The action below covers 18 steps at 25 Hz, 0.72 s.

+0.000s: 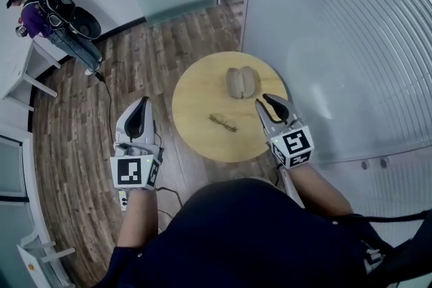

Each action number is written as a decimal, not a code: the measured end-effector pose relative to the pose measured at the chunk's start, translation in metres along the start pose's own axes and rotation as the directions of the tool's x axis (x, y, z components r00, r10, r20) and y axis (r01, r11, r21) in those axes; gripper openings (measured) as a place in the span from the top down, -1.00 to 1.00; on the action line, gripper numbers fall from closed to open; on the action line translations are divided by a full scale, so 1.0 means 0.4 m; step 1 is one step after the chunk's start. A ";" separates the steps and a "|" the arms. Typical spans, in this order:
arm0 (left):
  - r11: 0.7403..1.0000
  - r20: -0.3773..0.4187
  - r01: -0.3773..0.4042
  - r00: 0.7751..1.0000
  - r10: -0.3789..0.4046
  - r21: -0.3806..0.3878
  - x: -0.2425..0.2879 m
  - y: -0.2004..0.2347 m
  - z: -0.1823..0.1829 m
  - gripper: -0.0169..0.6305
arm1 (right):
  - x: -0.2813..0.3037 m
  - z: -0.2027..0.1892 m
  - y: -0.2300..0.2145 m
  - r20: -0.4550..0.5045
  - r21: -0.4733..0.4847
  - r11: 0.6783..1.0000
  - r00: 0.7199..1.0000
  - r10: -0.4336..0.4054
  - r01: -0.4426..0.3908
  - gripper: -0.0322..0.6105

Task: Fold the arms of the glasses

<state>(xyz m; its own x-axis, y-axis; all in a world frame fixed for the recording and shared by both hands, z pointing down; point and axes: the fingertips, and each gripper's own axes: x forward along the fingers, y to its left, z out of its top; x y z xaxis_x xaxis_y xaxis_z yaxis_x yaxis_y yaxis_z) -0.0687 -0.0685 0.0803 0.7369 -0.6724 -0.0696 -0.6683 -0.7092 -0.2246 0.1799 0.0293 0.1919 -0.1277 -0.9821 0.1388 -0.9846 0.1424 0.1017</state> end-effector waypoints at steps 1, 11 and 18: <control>1.000 -0.005 -0.007 1.000 0.007 0.004 -0.006 0.009 -0.006 0.94 | 0.000 0.000 -0.003 0.005 0.004 1.000 1.000 -0.006 0.006 0.62; 1.000 -0.080 -0.017 0.997 0.016 -0.020 -0.034 0.035 -0.098 0.94 | 0.013 -0.028 -0.009 0.015 0.035 0.998 0.998 -0.055 0.054 0.87; 0.998 -0.080 0.049 0.995 -0.052 -0.039 0.000 -0.025 -0.114 0.94 | 0.008 -0.059 -0.030 -0.029 0.036 0.996 0.996 -0.083 0.084 0.87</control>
<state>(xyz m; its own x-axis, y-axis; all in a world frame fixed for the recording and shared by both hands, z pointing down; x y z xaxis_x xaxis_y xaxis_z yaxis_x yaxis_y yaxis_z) -0.0665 -0.0710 0.1269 0.7603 -0.6492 0.0203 -0.6347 -0.7492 -0.1893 0.1941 0.0272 0.2144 -0.0424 -0.9865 0.1581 -0.9955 0.0552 0.0772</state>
